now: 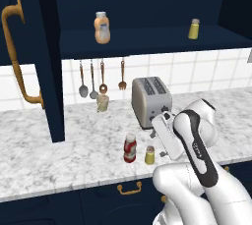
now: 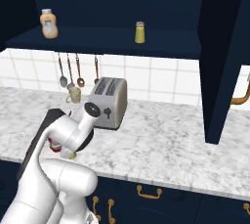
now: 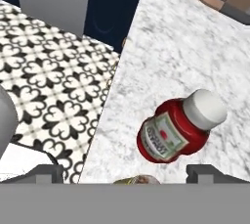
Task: Put the shaker and condiment bottle from the counter next to their counterparts in the cabinet.
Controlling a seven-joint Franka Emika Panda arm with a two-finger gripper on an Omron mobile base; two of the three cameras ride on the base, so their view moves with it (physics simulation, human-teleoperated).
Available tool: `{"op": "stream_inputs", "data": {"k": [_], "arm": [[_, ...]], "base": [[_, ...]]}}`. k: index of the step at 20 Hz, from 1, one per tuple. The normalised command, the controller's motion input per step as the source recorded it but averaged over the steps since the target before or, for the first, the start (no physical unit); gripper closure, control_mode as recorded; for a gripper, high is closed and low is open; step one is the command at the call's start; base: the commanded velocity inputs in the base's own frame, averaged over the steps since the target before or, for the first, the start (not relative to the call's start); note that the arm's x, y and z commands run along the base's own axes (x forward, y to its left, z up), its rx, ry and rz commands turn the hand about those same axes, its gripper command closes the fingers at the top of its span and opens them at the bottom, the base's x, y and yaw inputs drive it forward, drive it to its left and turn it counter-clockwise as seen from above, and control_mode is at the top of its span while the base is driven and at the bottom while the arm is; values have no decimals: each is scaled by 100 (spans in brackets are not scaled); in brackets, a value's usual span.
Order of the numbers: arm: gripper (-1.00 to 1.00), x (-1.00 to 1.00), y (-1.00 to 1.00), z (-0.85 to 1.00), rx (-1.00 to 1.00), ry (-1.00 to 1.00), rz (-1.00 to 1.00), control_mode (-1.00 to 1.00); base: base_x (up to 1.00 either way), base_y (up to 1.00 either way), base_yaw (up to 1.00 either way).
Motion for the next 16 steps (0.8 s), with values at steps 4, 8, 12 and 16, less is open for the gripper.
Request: {"op": "stream_inputs", "data": {"k": [4, 8, 12, 16], "arm": [[-100, 1, 13, -48, 0, 0, 0, -100], [-100, 5, 2, -57, 0, 4, 0, -100], [-100, 18, 0, -48, 0, 5, -1, -100], [-100, 15, 0, -39, 2, 0, 0, -100]], "base": [[0, 0, 0], [0, 0, 0], [0, 0, 0], [0, 0, 0]]}}
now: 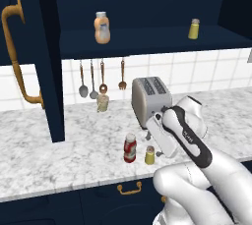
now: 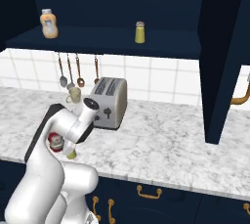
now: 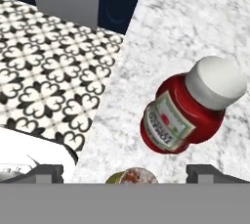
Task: Put the shaker and condiment bottle from the counter next to their counterparts in the cabinet.
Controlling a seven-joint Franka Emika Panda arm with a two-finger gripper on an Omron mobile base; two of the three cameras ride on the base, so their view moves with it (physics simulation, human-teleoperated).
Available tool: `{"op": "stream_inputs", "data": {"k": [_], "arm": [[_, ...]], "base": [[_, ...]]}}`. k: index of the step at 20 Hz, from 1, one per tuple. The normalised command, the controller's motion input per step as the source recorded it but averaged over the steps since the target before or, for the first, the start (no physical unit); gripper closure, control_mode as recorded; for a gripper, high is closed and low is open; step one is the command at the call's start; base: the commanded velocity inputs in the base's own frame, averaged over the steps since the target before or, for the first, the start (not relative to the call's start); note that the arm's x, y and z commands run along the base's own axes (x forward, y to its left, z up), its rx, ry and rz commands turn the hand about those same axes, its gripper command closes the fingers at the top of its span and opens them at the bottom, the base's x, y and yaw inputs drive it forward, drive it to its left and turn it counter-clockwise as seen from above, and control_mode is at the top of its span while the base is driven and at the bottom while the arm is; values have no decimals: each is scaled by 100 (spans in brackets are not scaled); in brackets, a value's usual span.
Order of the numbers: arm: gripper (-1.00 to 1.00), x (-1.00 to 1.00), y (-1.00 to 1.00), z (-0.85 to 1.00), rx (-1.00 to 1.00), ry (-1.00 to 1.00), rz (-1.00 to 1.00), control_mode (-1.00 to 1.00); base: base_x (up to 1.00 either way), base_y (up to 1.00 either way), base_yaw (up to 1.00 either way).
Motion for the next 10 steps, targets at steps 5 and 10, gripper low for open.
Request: {"op": "stream_inputs", "data": {"k": [5, 10], "arm": [[-100, 0, 0, -42, 7, 0, 0, -100], [-100, 0, -4, -40, 11, 0, 0, -100]], "base": [[0, 0, 0], [0, 0, 0]]}}
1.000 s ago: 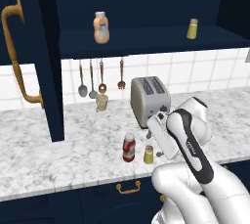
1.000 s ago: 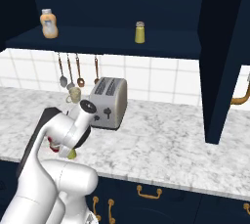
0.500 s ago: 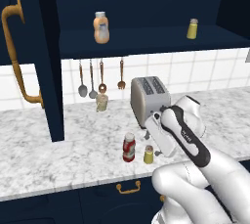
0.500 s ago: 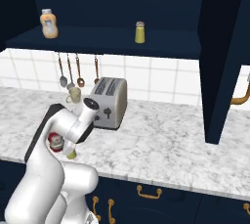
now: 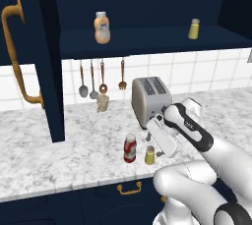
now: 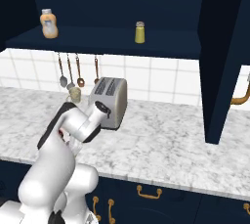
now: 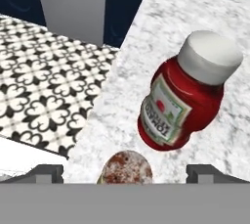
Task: Put the shaker and condiment bottle from the counter next to their counterparts in the cabinet.
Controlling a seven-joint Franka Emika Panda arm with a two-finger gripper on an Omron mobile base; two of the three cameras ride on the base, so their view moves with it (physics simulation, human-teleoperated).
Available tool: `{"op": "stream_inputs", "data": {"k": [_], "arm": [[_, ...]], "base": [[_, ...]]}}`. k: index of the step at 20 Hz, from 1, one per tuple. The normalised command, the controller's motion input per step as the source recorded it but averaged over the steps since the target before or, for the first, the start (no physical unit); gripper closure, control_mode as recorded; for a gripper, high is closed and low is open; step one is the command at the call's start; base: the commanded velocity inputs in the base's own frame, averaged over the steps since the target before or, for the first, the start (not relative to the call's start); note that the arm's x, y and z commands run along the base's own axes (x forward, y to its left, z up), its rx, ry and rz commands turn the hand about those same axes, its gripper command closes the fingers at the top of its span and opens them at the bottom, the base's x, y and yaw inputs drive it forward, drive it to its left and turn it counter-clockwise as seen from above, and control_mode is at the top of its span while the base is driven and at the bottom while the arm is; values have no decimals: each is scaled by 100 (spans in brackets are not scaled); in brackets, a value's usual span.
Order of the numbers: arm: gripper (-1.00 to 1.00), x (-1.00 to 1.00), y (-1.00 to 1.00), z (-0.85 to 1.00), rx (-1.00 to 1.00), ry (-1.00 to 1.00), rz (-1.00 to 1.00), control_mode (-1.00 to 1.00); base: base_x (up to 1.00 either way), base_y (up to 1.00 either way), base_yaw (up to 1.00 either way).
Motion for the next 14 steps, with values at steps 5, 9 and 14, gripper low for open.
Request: {"op": "stream_inputs", "data": {"k": [5, 9, 14], "arm": [[-100, 0, 0, -32, 6, 0, -1, -100], [-100, 0, 0, -31, 1, 0, -2, -100], [-100, -7, 16, -28, 0, -1, -3, -100]], "base": [[0, 0, 0], [0, 0, 0], [0, 0, 0]]}}
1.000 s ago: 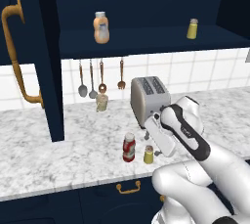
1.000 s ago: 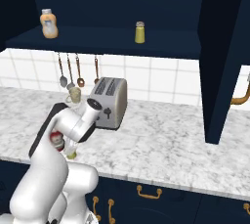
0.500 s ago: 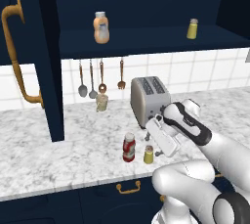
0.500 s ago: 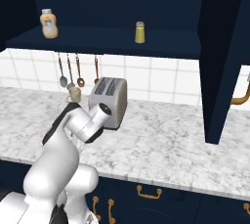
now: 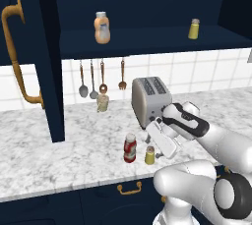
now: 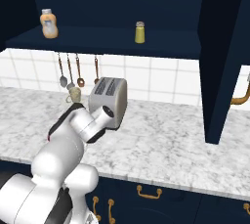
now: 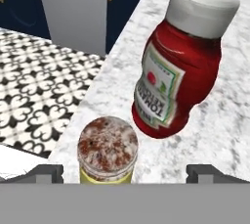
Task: Put the shaker and condiment bottle from the counter next to their counterparts in the cabinet.
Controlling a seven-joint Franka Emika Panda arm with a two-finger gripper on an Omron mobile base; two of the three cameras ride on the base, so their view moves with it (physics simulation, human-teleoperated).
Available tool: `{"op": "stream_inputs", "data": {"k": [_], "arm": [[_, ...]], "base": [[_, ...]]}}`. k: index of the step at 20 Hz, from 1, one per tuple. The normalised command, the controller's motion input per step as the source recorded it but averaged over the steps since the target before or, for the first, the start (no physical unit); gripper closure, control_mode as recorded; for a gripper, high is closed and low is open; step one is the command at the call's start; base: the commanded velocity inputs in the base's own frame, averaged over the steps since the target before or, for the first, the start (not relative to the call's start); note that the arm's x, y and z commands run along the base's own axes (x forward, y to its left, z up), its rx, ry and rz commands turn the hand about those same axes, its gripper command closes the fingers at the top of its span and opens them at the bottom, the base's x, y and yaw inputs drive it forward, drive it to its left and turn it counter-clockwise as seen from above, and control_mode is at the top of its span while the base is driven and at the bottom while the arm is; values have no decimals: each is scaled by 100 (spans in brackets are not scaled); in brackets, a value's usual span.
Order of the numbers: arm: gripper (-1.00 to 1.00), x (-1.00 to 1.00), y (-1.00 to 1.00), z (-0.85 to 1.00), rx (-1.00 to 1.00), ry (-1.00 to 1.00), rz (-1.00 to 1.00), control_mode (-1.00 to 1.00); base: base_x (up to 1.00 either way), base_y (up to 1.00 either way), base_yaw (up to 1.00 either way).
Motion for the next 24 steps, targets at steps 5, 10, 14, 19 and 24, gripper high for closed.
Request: {"op": "stream_inputs", "data": {"k": [5, 10, 14, 19, 24], "arm": [[-100, -34, 30, -26, 0, -6, -7, -100], [100, -59, 16, -37, 1, -10, -4, -100], [100, -54, -2, -51, 10, -8, -4, -100], [100, -48, 0, -53, 7, -5, -3, -100], [100, -29, 1, -49, 0, -2, -1, -100]], "base": [[0, 0, 0], [0, 0, 0], [0, 0, 0], [0, 0, 0], [0, 0, 0]]}}
